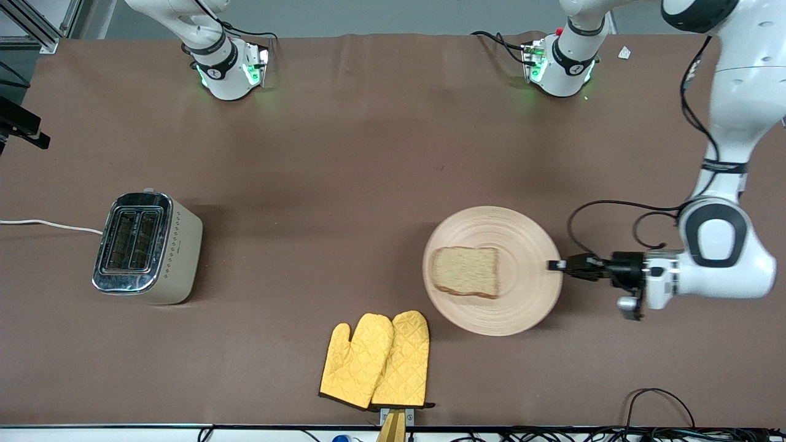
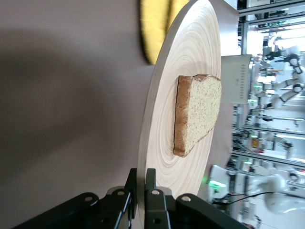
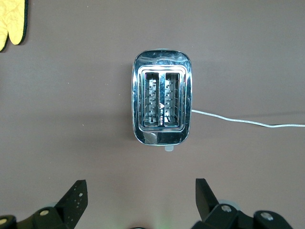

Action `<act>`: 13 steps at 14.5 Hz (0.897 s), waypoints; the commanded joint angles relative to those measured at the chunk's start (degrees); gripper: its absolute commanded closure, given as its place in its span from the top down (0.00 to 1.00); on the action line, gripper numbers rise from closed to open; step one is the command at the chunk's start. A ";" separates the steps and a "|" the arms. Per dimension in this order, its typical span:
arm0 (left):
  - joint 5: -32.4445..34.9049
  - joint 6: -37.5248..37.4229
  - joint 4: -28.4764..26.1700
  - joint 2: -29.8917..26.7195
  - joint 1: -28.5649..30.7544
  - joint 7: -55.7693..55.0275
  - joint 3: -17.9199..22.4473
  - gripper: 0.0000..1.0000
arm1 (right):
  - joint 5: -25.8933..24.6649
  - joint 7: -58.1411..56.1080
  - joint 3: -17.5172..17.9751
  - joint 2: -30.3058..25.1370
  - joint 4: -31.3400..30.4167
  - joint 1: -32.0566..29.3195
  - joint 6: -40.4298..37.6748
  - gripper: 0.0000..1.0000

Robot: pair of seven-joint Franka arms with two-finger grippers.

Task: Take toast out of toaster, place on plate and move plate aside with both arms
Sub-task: 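Slide the plate with toast away from the toaster with the left gripper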

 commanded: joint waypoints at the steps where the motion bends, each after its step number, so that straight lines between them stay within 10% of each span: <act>1: 2.21 -1.76 0.24 1.36 5.61 4.06 -0.50 0.00 | -0.72 0.57 0.29 -0.81 0.05 -0.54 -0.48 1.00; 13: 5.21 -0.44 4.37 10.42 11.44 8.38 3.63 0.12 | -1.07 0.39 0.38 -0.81 0.66 -0.63 -0.65 1.00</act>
